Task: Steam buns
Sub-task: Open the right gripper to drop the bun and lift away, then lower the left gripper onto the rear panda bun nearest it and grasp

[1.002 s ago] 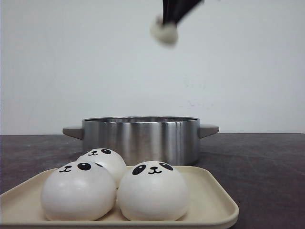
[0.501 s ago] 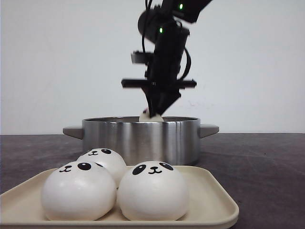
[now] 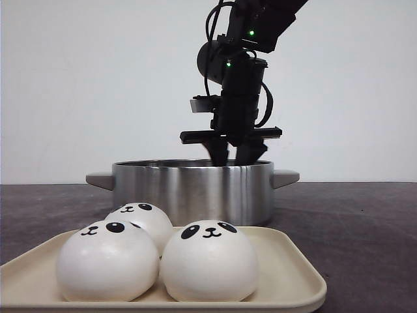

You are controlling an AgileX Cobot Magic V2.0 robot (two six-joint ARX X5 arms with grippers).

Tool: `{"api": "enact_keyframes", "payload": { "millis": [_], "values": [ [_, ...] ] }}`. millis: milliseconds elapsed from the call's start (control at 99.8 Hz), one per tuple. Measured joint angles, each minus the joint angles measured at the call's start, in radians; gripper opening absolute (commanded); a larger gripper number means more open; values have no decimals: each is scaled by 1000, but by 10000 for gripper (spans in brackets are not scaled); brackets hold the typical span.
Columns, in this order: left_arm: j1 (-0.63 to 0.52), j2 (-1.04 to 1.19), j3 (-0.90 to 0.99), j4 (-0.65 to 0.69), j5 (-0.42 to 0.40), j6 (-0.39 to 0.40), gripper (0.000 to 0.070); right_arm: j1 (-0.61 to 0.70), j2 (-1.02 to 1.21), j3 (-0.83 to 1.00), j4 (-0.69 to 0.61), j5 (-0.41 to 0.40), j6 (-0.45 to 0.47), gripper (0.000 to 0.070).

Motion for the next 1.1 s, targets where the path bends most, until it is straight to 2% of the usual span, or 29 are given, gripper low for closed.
{"api": "enact_keyframes", "payload": {
  "millis": [200,281,341,451,541,692,882,1103],
  "values": [
    [0,0,0,-4,0,0,556,0,0,3,-27,0,5,433],
    [0,0,0,-7,0,0,556,-1,0,30,-51,0,5,412],
    [0,0,0,-21,0,0,551,-1,-2,78,-83,0,6,306],
    [0,6,0,-63,0,0,543,9,-41,193,-172,1,6,1],
    [0,32,0,-99,0,-3,543,37,-128,269,-240,10,5,1],
    [0,131,0,-174,1,-51,543,130,-351,296,-263,66,5,1],
    [-29,320,0,-217,50,-90,545,283,-595,298,-309,202,5,1],
    [-84,554,0,-178,59,-101,551,428,-775,298,-335,373,9,1]
  ]
}}
